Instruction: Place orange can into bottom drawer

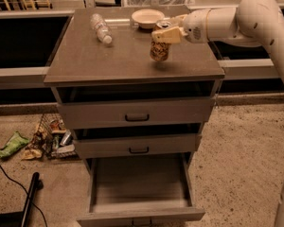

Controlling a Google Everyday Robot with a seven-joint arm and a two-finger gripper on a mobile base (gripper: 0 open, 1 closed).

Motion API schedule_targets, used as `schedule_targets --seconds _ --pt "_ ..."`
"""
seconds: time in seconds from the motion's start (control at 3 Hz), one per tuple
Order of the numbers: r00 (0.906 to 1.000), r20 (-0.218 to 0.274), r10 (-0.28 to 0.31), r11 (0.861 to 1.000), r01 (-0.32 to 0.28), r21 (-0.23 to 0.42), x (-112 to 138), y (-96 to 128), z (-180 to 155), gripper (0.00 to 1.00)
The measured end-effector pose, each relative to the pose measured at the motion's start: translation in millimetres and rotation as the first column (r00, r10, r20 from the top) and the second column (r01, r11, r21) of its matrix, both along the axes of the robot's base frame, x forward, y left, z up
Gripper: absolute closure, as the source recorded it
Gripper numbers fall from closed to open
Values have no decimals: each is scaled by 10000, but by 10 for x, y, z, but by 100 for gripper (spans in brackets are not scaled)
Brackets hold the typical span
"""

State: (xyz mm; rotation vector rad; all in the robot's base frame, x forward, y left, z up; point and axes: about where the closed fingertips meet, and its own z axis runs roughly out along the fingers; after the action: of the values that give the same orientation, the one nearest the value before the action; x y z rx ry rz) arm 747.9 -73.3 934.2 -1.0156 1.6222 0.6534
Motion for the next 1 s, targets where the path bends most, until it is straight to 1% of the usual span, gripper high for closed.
schedule_targets --seconds 0.33,0.67,1.0 --pt "9947 781 670 9962 -711 503 -175 10 308 100" --pt "9936 845 744 9956 -789 509 -185 32 321 100" --pt "9905 684 1190 9916 -1220 421 -248 102 261 100"
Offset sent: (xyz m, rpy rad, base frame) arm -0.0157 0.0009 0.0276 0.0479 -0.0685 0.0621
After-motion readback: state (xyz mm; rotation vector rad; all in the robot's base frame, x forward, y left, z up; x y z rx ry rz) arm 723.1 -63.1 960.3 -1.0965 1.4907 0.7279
